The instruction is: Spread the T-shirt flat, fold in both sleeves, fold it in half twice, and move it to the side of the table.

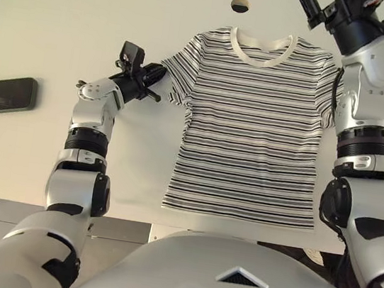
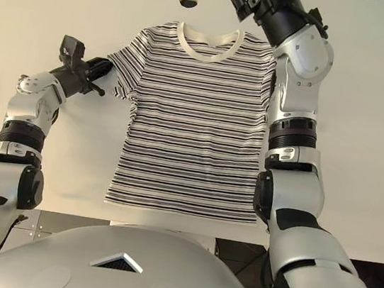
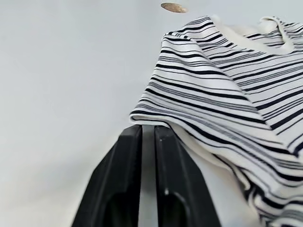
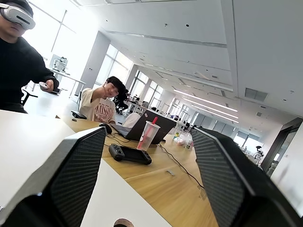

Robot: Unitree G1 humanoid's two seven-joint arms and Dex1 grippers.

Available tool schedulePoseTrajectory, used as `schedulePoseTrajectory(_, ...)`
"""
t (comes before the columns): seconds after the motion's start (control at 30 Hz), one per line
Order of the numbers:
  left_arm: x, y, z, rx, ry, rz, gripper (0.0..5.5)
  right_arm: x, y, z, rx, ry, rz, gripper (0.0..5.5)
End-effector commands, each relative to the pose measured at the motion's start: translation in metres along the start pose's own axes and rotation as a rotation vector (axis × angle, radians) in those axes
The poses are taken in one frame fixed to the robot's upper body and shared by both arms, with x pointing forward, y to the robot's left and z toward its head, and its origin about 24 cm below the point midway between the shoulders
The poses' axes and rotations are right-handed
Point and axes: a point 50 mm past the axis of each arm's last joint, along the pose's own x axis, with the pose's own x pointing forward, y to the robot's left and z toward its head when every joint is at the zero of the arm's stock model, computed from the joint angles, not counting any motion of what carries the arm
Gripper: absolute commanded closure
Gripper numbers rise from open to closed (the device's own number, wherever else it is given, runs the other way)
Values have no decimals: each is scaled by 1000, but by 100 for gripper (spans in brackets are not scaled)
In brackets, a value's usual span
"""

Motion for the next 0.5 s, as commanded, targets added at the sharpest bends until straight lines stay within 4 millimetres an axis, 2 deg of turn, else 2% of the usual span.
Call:
schedulePoseTrajectory(0.03,6,-8,6,-78,-42,-53,538,-2,3,0,-18,11,27,216)
schedulePoseTrajectory(0.3,7,-5,11,-134,-79,-44,538,-3,6,-3,-30,27,43,216)
schedulePoseTrajectory(0.5,4,-11,27,-163,-172,-107,538,-2,8,-4,-30,30,49,216)
